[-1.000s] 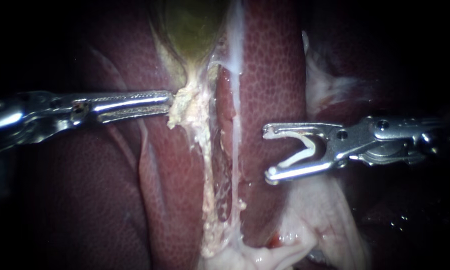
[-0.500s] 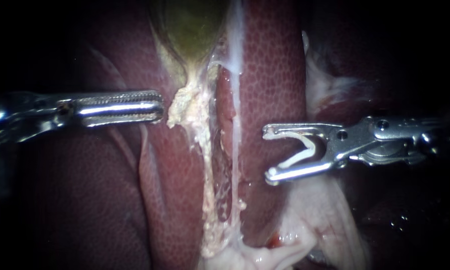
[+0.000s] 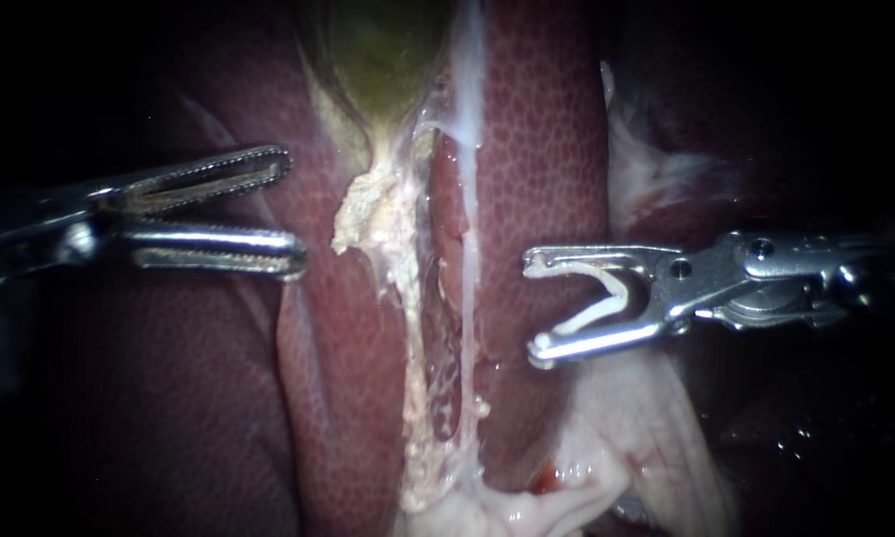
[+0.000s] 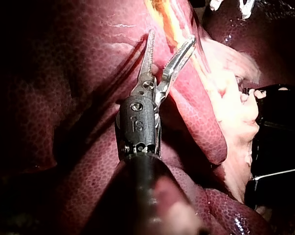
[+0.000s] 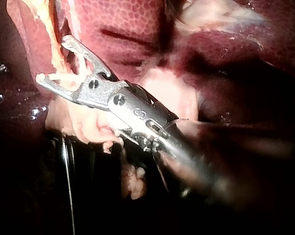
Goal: Grabbing gallbladder
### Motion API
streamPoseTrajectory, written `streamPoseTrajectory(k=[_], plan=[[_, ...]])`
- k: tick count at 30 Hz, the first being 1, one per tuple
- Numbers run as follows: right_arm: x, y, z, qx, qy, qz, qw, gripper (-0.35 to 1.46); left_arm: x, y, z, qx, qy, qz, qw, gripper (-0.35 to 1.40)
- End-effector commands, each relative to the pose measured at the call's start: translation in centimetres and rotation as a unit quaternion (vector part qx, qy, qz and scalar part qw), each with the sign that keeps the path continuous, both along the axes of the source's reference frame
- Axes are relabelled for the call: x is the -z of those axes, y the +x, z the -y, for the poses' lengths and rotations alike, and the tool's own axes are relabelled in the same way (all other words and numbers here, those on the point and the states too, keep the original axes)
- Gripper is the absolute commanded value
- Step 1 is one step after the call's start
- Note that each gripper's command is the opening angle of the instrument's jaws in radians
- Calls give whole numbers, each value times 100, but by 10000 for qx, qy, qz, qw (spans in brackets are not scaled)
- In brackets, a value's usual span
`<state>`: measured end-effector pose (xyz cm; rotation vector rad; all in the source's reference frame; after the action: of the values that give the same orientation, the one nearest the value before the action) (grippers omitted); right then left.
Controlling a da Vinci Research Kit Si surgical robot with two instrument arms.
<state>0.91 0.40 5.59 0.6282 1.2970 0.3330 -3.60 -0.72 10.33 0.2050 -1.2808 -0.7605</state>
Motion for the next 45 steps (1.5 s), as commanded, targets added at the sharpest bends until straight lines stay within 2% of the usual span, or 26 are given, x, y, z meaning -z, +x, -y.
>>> streamPoseTrajectory(k=[1,10,17,25,27,30,32,35,45], plan=[[1,0,0,0,2,-1,10000,59,-2,-3,1,-10,-3,1,10000,52],[1,0,0,0,2,-1,10000,59,-15,-27,2,-61,-25,39,10000,47],[1,1,0,-1,2,0,10000,58,-29,-39,0,-57,-19,47,10000,42],[1,1,0,-1,2,0,10000,58,-34,-41,-2,-43,33,68,10000,29],[1,1,0,-2,2,0,10000,58,-35,-42,-3,-26,87,85,9999,19],[1,1,0,-2,2,0,10000,58,-37,-40,-4,-26,114,99,9999,-8],[1,1,0,-2,2,0,10000,58,-37,-39,-4,-45,126,79,9999,-35],[1,1,0,-2,2,0,10000,58,-37,-37,-4,-103,169,4,9998,-35],[1,1,0,-1,2,0,10000,58,-35,-31,-3,-144,230,-36,9996,-35]])
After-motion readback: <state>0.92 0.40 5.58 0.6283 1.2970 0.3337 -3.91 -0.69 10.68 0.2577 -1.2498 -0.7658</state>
